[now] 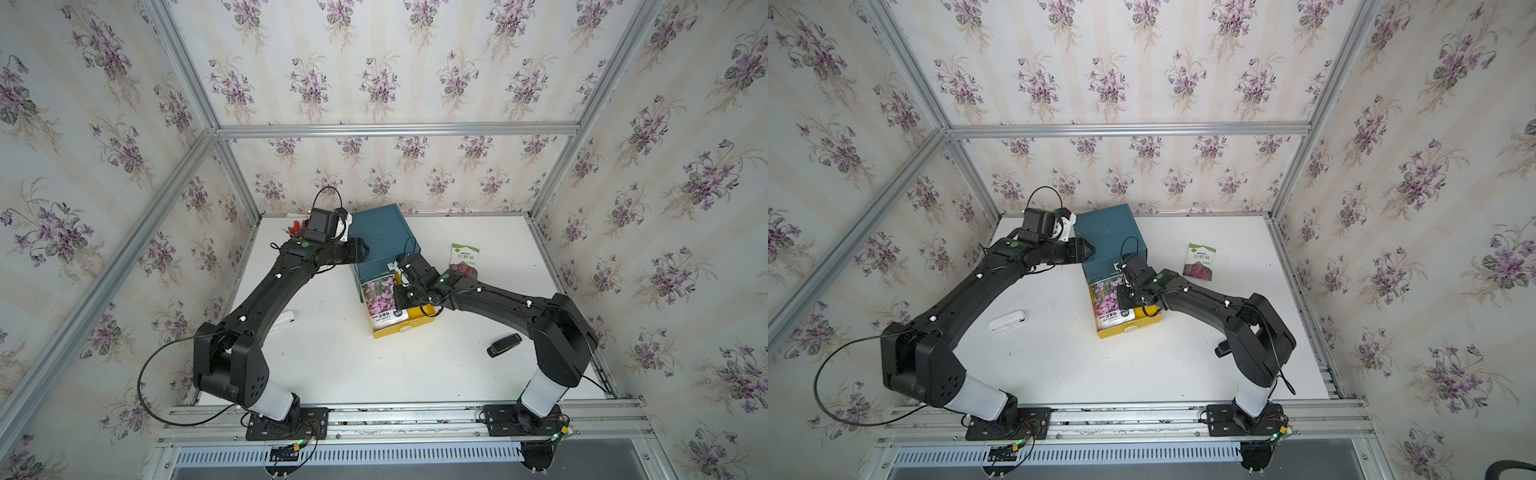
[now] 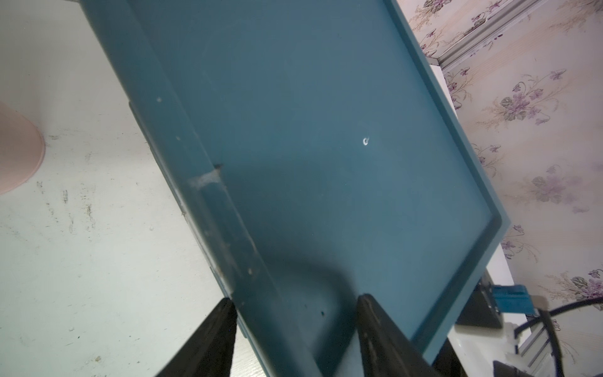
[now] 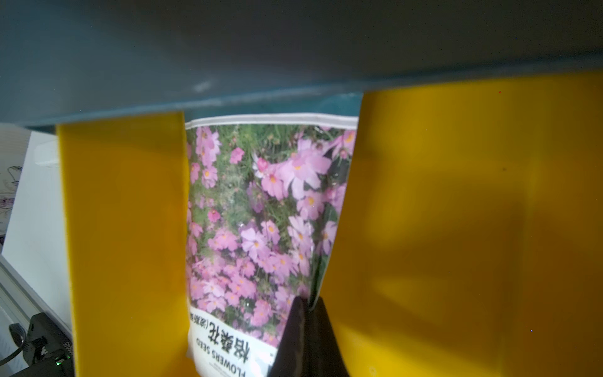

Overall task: Take the seed bags out of the drawer
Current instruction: Pick up the seed packet from the drawer.

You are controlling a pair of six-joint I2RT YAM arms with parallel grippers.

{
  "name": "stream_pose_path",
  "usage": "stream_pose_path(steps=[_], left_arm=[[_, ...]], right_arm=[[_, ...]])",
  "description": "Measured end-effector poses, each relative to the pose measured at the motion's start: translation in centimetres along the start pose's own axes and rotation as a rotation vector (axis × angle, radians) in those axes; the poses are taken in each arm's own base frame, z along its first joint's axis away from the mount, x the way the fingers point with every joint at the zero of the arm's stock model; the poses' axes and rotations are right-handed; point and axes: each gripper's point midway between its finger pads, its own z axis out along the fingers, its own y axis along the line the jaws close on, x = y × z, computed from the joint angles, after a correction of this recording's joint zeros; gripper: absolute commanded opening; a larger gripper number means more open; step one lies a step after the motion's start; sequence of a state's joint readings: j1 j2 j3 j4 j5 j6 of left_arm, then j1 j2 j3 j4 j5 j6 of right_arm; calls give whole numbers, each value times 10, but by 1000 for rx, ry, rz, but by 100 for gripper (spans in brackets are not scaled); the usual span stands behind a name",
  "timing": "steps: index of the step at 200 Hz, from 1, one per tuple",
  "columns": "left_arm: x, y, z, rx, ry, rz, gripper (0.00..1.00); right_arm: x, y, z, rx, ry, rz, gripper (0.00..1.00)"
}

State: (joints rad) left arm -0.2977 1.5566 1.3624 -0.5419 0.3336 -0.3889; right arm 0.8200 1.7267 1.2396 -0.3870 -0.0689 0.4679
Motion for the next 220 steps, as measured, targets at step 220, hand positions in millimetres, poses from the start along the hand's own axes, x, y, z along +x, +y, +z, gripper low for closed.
stream_pose_path(steps=[220], left_arm=[[0, 0, 0, -1, 5, -1, 61]], right_arm=[[-2, -14, -105, -57, -96, 80, 0]])
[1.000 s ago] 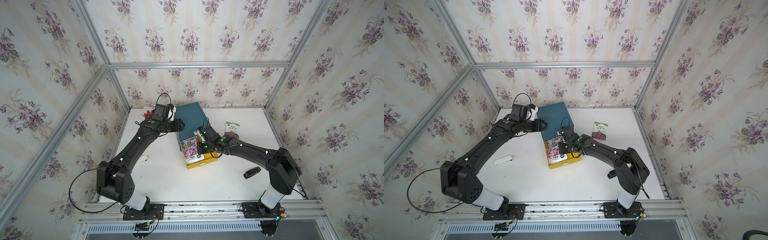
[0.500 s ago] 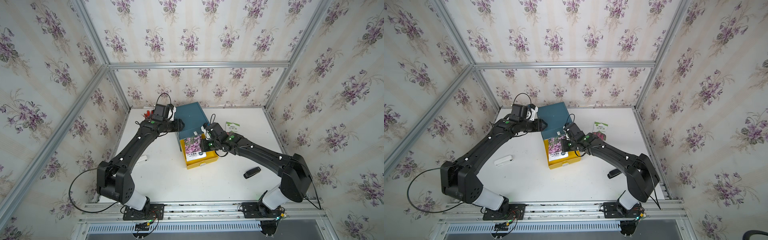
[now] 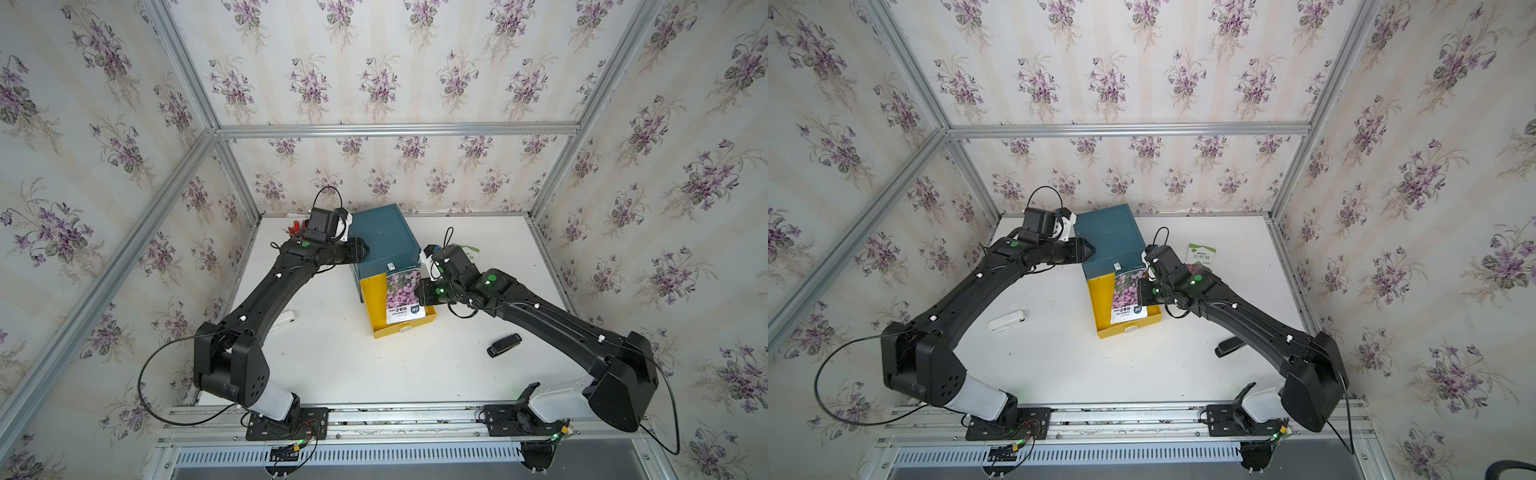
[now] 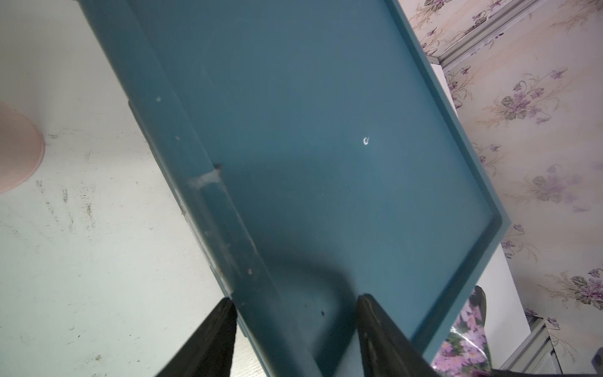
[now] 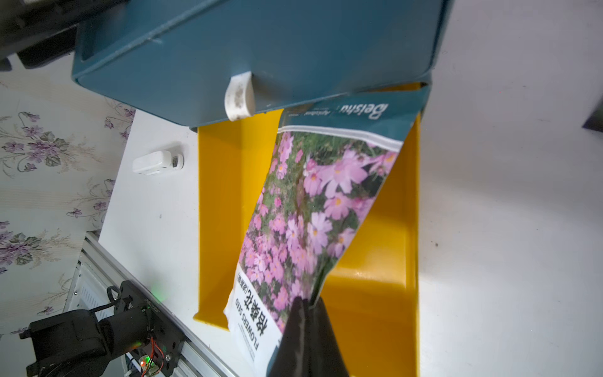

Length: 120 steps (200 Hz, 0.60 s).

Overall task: Take the seed bags out of the drawer
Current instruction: Pick up the seed packet from the drawer, then place the seed packet at the center of the board.

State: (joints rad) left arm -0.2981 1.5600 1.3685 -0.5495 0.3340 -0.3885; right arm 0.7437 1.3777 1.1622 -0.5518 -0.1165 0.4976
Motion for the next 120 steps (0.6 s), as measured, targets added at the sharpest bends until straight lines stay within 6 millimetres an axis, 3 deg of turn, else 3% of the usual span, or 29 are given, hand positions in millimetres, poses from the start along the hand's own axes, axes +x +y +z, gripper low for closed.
stream_pose_path(steps=[48, 120], left_arm=[[0, 0, 0, -1, 2, 0, 61], [0, 0, 1, -1, 3, -1, 61]], right_arm=[[-8, -21, -37, 27, -55, 48, 0], [-24, -53, -66, 119, -95, 62, 0]])
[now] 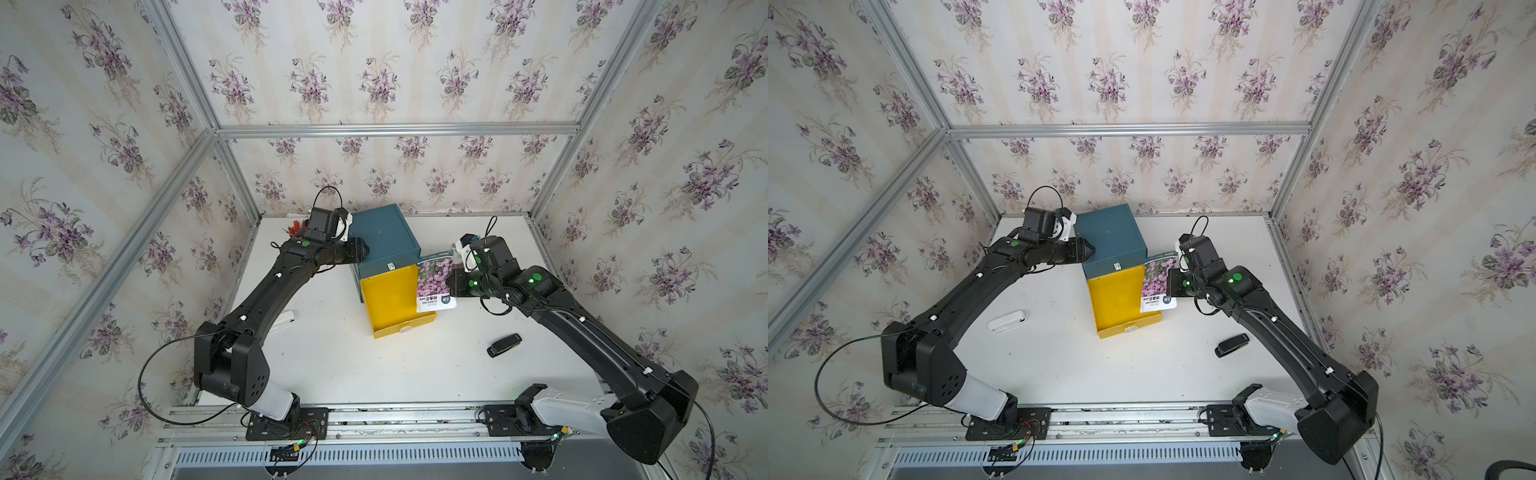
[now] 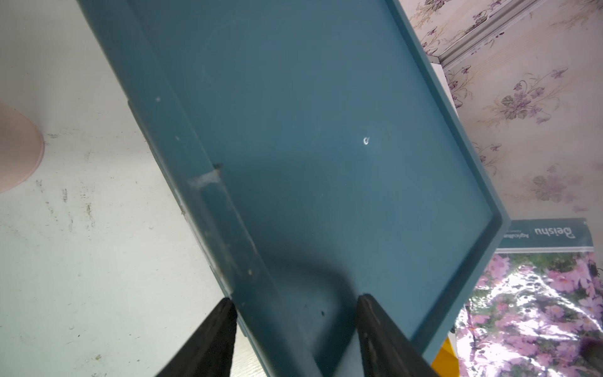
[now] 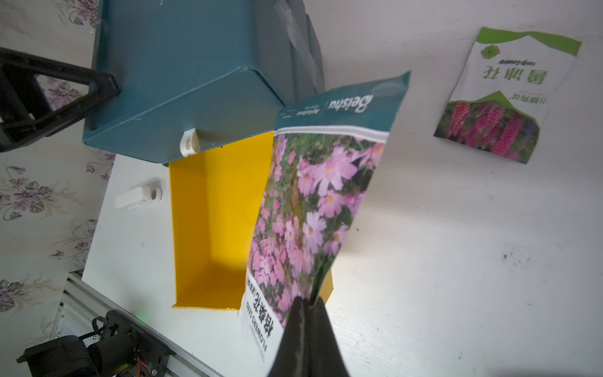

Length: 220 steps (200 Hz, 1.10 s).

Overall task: Take the seed bags out of the drawer
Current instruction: Place the seed packet at the center of the board.

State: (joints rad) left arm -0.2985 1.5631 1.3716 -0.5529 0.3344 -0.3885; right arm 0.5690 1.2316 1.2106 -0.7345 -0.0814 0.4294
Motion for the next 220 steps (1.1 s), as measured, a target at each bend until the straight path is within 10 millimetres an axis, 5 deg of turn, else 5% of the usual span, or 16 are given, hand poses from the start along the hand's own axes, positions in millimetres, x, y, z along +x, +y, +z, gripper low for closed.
stream_pose_path(steps=[41, 85, 220], left_arm=[[0, 0, 0, -1, 1, 0, 61], [0, 0, 0, -1, 2, 0, 61], [-1, -1, 0, -5, 14, -4, 61]], right_arm=[[-21, -33, -4, 85, -34, 15, 0], [-32, -56, 15, 124, -25, 15, 0], [-65, -91, 161, 146, 53, -17, 0]])
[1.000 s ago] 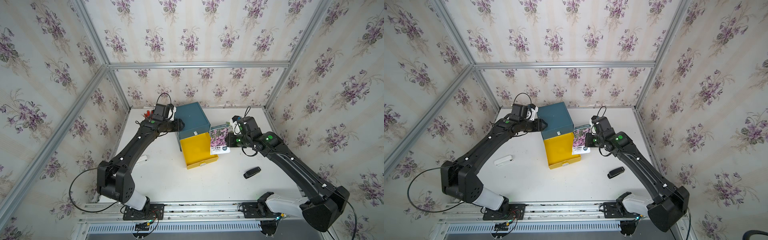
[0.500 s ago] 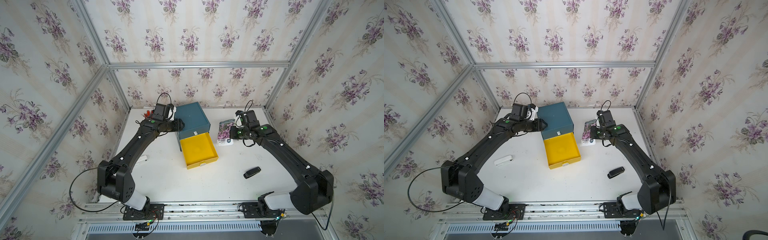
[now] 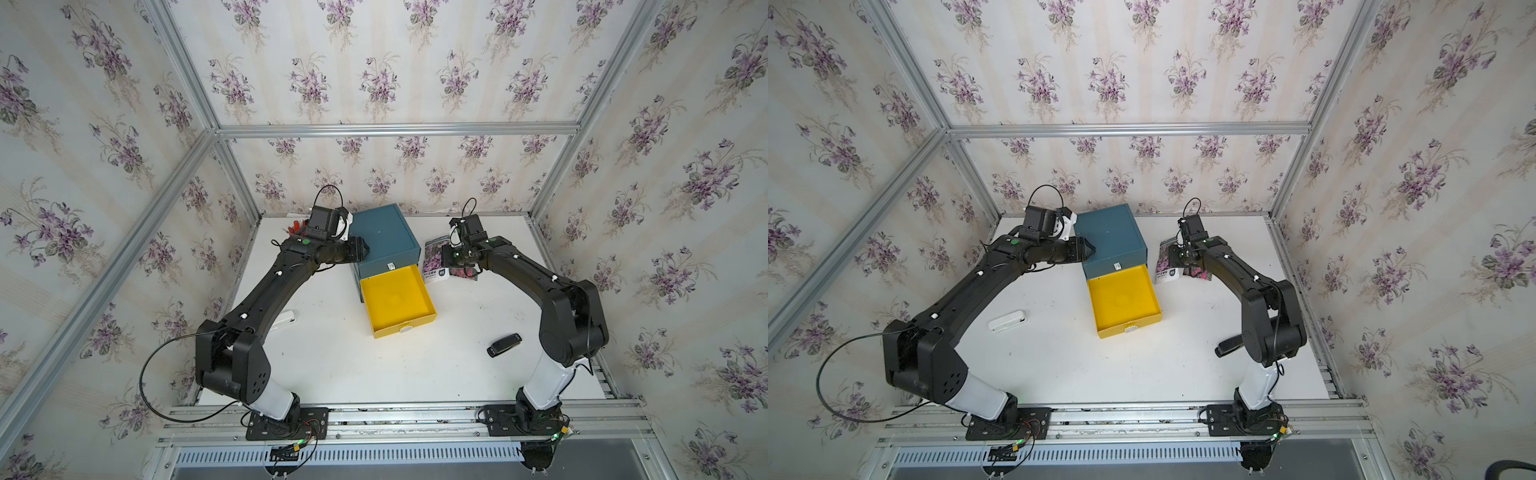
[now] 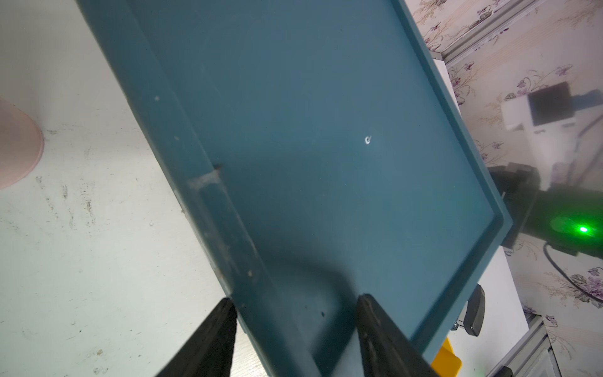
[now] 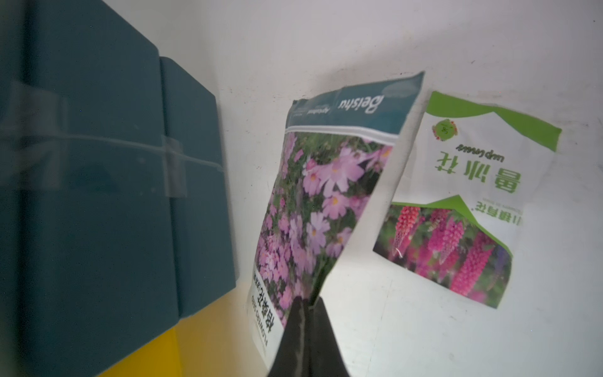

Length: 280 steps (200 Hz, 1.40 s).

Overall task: Take the seed bags out of the drawer
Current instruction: Place the seed packet at the center of the board.

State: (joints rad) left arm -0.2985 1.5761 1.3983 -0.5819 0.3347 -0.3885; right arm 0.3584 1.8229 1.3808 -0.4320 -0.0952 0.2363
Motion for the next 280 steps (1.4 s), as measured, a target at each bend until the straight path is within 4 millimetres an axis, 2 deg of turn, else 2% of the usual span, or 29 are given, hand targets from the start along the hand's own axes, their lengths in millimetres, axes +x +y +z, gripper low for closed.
stream_pose_path(steps=[36, 91, 104, 131, 145, 167, 198, 204, 215, 223, 280], left_arm=[[0, 0, -1, -2, 1, 0, 61], [0, 0, 0, -5, 8, -1, 61], [0, 0, 0, -6, 9, -2, 61], [0, 0, 0, -7, 12, -2, 61], [0, 0, 0, -7, 12, 0, 61], [0, 0, 0, -7, 12, 0, 61], [0, 0, 0, -8, 15, 0, 61], [0, 0, 0, -9, 16, 0, 61], [0, 0, 0, -9, 17, 0, 61], [0, 0, 0, -9, 17, 0, 61], [1, 1, 1, -10, 21, -1, 61]], right_arm=[[3, -7, 38, 14, 46, -2, 0], [8, -23, 78, 63, 96, -10, 0], [10, -27, 81, 78, 103, -7, 5], [10, -31, 84, 101, 104, -8, 27], [10, -34, 84, 114, 102, -9, 35], [8, -34, 80, 122, 97, -9, 43], [2, -31, 60, 115, 64, -11, 53], [3, -31, 56, 115, 61, -10, 59], [7, -30, 47, 106, 57, -8, 78], [11, -29, 41, 100, 55, -8, 83], [34, -16, -12, 13, 17, 17, 90]])
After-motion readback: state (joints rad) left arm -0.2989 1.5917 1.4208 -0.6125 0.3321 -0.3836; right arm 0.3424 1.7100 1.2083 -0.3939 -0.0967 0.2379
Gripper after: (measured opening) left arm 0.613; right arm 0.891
